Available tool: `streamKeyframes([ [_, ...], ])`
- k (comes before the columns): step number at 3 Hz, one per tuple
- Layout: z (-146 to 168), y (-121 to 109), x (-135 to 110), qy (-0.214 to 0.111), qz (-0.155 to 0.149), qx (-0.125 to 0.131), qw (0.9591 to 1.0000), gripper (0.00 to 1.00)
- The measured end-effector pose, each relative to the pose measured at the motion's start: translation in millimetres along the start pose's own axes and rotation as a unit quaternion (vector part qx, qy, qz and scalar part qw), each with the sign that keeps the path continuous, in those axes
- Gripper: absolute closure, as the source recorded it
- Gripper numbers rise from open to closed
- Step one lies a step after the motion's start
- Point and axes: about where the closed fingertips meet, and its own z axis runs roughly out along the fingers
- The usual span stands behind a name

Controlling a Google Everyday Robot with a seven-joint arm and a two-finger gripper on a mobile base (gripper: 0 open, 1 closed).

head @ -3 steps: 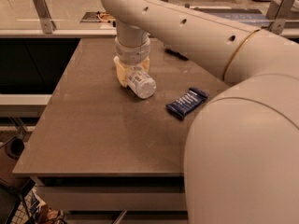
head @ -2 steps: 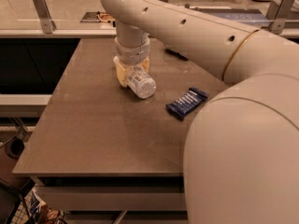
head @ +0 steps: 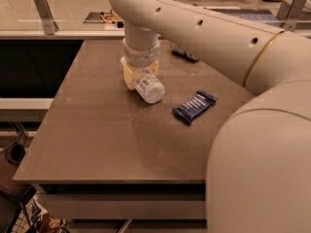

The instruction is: Place blue plastic bottle upright

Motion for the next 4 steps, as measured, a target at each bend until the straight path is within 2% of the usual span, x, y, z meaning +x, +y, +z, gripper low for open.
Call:
streamKeyframes([
  [1,-9.2,-11.3,9.6,-0.043,0.026,-0.001,0.9987,1.00],
  [2,-13.2,-26.8,9.4,-0.102,0.043,-0.008,0.9938,1.00],
  [3,-19.1,-48.7,-0.6,-0.169,0.050,-0.024,0.9840,1.00],
  [4,-23.6,-71.0,-10.9,-0.243,0.052,-0.048,0.9674,1.00],
])
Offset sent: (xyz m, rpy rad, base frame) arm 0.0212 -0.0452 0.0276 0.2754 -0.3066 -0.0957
